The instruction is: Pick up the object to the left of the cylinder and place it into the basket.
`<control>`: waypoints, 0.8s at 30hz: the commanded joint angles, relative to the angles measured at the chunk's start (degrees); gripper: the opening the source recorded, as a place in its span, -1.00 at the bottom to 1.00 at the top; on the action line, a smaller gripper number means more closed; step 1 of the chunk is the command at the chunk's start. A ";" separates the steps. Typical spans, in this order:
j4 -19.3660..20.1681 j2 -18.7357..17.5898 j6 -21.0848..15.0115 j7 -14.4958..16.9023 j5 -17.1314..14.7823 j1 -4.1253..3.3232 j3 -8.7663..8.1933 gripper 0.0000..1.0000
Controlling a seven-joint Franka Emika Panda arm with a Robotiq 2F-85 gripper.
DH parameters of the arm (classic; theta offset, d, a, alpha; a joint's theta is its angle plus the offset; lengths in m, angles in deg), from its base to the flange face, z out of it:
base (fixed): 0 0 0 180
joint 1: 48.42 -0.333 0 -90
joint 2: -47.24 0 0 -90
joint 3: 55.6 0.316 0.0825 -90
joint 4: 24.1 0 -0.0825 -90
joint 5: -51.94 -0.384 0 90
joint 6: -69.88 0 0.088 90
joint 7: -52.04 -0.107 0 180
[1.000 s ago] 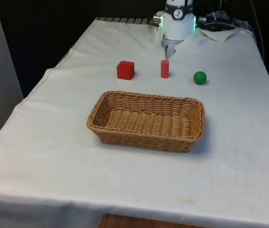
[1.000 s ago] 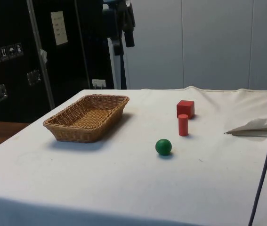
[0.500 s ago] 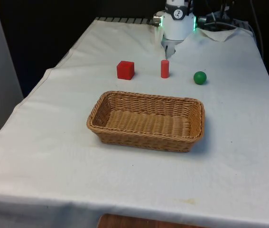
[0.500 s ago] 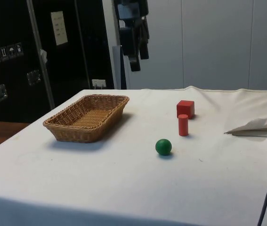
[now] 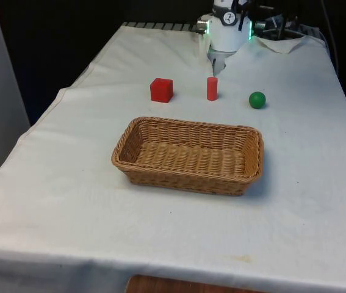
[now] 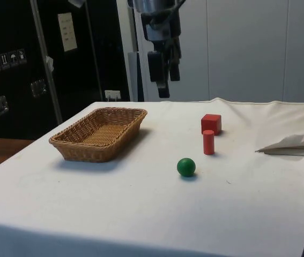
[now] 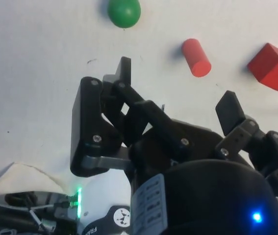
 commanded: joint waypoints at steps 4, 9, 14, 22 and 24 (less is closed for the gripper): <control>1.20 -0.17 -2.18 -1.89 0.69 0.11 0.29 1.00; 2.98 0.00 -4.64 -2.92 0.46 0.11 0.34 1.00; 3.44 0.11 -5.04 -3.15 0.40 0.00 0.52 1.00; 4.41 0.17 -6.02 -3.50 0.69 -0.06 1.32 1.00; 4.93 0.23 -6.47 -3.61 0.74 0.06 1.66 1.00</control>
